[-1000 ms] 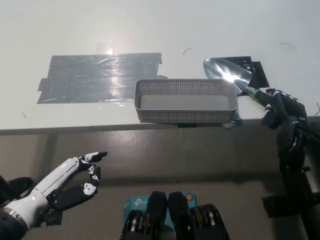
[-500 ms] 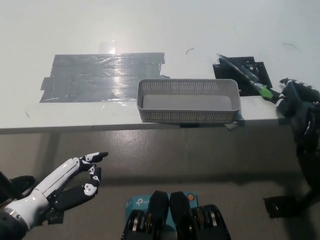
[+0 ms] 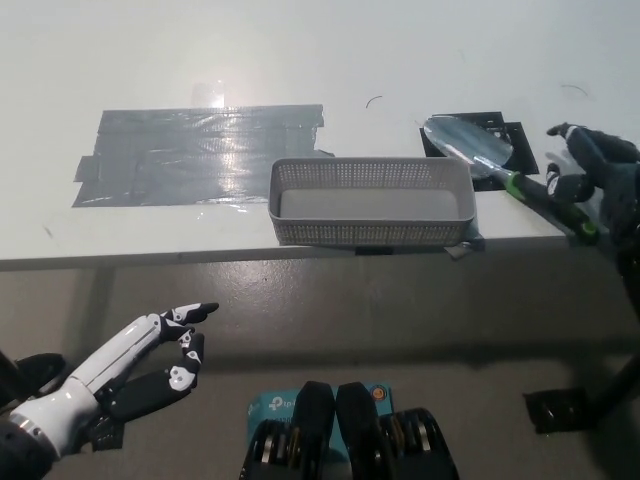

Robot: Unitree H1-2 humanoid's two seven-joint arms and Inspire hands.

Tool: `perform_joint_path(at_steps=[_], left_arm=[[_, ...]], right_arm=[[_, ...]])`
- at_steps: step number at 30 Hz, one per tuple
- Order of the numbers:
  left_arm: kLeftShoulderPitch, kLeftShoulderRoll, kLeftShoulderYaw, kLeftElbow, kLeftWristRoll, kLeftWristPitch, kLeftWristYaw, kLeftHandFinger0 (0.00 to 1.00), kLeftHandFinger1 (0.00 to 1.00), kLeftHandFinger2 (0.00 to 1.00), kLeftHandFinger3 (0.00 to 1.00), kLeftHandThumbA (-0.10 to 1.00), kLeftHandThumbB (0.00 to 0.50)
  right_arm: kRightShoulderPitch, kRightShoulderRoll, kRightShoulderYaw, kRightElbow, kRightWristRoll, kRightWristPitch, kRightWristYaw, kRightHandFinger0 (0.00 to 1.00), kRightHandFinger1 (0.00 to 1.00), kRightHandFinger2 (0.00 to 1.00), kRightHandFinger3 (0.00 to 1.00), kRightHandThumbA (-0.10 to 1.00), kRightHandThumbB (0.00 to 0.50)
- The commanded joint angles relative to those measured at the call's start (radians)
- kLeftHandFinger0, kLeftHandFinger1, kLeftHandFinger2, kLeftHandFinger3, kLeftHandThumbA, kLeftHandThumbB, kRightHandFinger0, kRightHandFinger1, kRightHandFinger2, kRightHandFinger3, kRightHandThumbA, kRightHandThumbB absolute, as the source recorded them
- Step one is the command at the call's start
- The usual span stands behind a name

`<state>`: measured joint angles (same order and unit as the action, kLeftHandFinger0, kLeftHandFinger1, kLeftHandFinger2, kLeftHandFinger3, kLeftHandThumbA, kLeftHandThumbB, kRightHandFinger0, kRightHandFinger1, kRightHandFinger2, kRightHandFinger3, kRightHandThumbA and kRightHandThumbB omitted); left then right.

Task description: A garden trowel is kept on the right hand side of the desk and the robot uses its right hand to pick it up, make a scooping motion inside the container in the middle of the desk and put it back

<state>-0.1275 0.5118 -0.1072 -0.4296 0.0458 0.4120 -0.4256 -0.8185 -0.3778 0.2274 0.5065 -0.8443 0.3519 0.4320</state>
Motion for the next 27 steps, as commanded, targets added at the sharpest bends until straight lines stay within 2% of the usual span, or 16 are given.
perform_joint_path(at_steps=[1, 6, 8, 10, 11, 13, 14, 17, 18, 19, 20, 21, 27], left_arm=[[-0.023, 0.028, 0.009, -0.019, 0.001, -0.030, -0.009, 1.00, 1.00, 1.00, 1.00, 1.00, 0.205], [-0.022, 0.027, 0.010, -0.020, 0.005, -0.022, -0.010, 1.00, 1.00, 1.00, 1.00, 1.00, 0.211], [-0.019, 0.024, 0.015, -0.021, 0.000, -0.012, -0.007, 1.00, 1.00, 1.00, 1.00, 1.00, 0.221], [-0.020, 0.023, 0.016, -0.018, -0.003, -0.018, -0.008, 1.00, 1.00, 1.00, 1.00, 1.00, 0.214], [-0.021, 0.024, 0.015, -0.018, 0.001, -0.015, -0.008, 1.00, 1.00, 1.00, 1.00, 1.00, 0.214], [-0.020, 0.024, 0.016, -0.015, 0.005, -0.018, -0.006, 1.00, 1.00, 1.00, 1.00, 1.00, 0.211], [-0.021, 0.023, 0.016, -0.015, 0.003, -0.016, -0.006, 1.00, 1.00, 1.00, 1.00, 1.00, 0.211], [-0.020, 0.023, 0.018, -0.013, 0.000, -0.022, -0.007, 1.00, 1.00, 1.00, 1.00, 1.00, 0.207], [-0.019, 0.024, 0.018, -0.012, 0.002, -0.021, -0.007, 1.00, 1.00, 1.00, 1.00, 1.00, 0.214], [-0.020, 0.026, 0.017, -0.013, 0.004, -0.018, -0.007, 1.00, 1.00, 1.00, 1.00, 1.00, 0.228], [-0.021, 0.026, 0.017, -0.014, 0.006, -0.017, -0.007, 1.00, 1.00, 1.00, 1.00, 1.00, 0.231], [-0.021, 0.026, 0.020, -0.017, -0.003, -0.016, -0.010, 1.00, 1.00, 1.00, 1.00, 1.00, 0.212], [-0.035, 0.022, 0.020, -0.007, -0.013, -0.023, -0.014, 1.00, 1.00, 1.00, 1.00, 1.00, 0.218]], right_arm=[[-0.053, -0.003, 0.009, -0.054, 0.059, -0.065, -0.044, 1.00, 1.00, 1.00, 1.00, 0.04, 0.094], [-0.071, -0.018, 0.041, -0.076, 0.064, -0.072, -0.020, 1.00, 1.00, 1.00, 1.00, 0.21, 0.002], [-0.082, -0.026, 0.045, -0.082, 0.071, -0.064, -0.002, 1.00, 1.00, 1.00, 1.00, 0.26, 0.000], [-0.091, -0.032, 0.054, -0.080, 0.065, -0.043, 0.017, 1.00, 1.00, 1.00, 1.00, 0.44, 0.002], [-0.100, -0.033, 0.061, -0.069, 0.062, -0.036, 0.022, 1.00, 1.00, 1.00, 1.00, 0.45, 0.000], [-0.106, -0.041, 0.078, -0.073, 0.054, -0.005, 0.055, 1.00, 1.00, 1.00, 1.00, 0.62, 0.029], [-0.111, -0.045, 0.088, -0.073, 0.048, 0.009, 0.072, 1.00, 1.00, 1.00, 1.00, 0.65, 0.033], [-0.110, -0.062, 0.139, -0.090, -0.004, 0.071, 0.114, 1.00, 1.00, 1.00, 1.00, 0.93, 0.213], [-0.107, -0.067, 0.154, -0.091, -0.017, 0.079, 0.118, 1.00, 1.00, 1.00, 1.00, 1.00, 0.330], [-0.112, -0.070, 0.171, -0.088, -0.029, 0.095, 0.133, 1.00, 1.00, 1.00, 1.00, 1.00, 0.425], [-0.115, -0.072, 0.181, -0.088, -0.030, 0.103, 0.139, 1.00, 1.00, 1.00, 1.00, 1.00, 0.451], [-0.112, -0.070, 0.191, -0.070, -0.040, 0.118, 0.142, 1.00, 1.00, 1.00, 1.00, 1.00, 0.498], [-0.084, -0.020, 0.123, -0.045, -0.108, 0.118, 0.170, 1.00, 1.00, 1.00, 1.00, 1.00, 0.500]])
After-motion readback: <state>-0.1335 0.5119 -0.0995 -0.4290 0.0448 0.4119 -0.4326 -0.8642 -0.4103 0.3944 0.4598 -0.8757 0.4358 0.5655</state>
